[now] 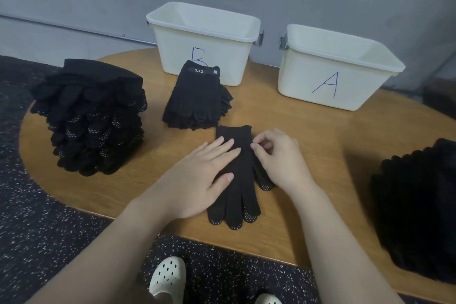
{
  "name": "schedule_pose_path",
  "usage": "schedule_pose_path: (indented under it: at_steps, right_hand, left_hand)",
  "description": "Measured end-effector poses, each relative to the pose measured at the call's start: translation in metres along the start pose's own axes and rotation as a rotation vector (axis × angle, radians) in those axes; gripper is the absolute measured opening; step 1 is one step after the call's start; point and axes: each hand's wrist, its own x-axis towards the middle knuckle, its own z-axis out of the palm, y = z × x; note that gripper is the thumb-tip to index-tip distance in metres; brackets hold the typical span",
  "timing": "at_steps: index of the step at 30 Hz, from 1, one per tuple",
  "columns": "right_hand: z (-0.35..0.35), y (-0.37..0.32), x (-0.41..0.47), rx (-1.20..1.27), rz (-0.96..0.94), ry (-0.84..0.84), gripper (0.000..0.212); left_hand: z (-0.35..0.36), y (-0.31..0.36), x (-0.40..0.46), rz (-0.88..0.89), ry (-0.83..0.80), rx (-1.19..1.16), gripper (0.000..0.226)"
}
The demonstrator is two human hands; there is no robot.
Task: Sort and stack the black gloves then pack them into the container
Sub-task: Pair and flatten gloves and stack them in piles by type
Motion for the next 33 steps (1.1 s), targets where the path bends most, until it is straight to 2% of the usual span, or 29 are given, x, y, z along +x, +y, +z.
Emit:
schedule_pose_path:
  at_steps: [8,10,14,17,21,29,33]
  right_hand:
    - [0.000,-0.014,-0.045,-0.244,-0.135,-0.039,0.034]
    - [0.003,-0.018,-0.058,-0.274,-0.166,-0.097,0.042]
    - [0.008,-0.019,-0.079,-0.333,-0.186,-0.252,0.058]
    - [0.001,-0.012,-0.087,-0.389,-0.205,-0.323,0.065]
    - [-0.009,-0.005,-0.094,-0.428,-0.232,-0.368,0.071]
    - [-0.038,0.007,-0.094,-0.413,-0.183,-0.491,0.106]
    - [-0.045,0.007,-0.090,-0.359,-0.131,-0.471,0.108]
  left_hand:
    - [0.005,0.001,-0.007,-0.167,-0.022,0.124,0.085]
    - [0.008,0.010,-0.011,-0.220,0.003,0.123,0.088]
    - [0.010,0.020,-0.019,-0.241,0.060,0.108,0.083]
    - [0.007,0.018,-0.017,-0.195,0.123,0.016,0.070]
    - [0.004,0.006,0.008,-0.089,0.075,0.012,0.050]
    - [0.005,0.008,0.025,-0.218,0.002,0.124,0.066]
    - [0.006,0.011,0.016,-0.250,0.108,0.102,0.067]
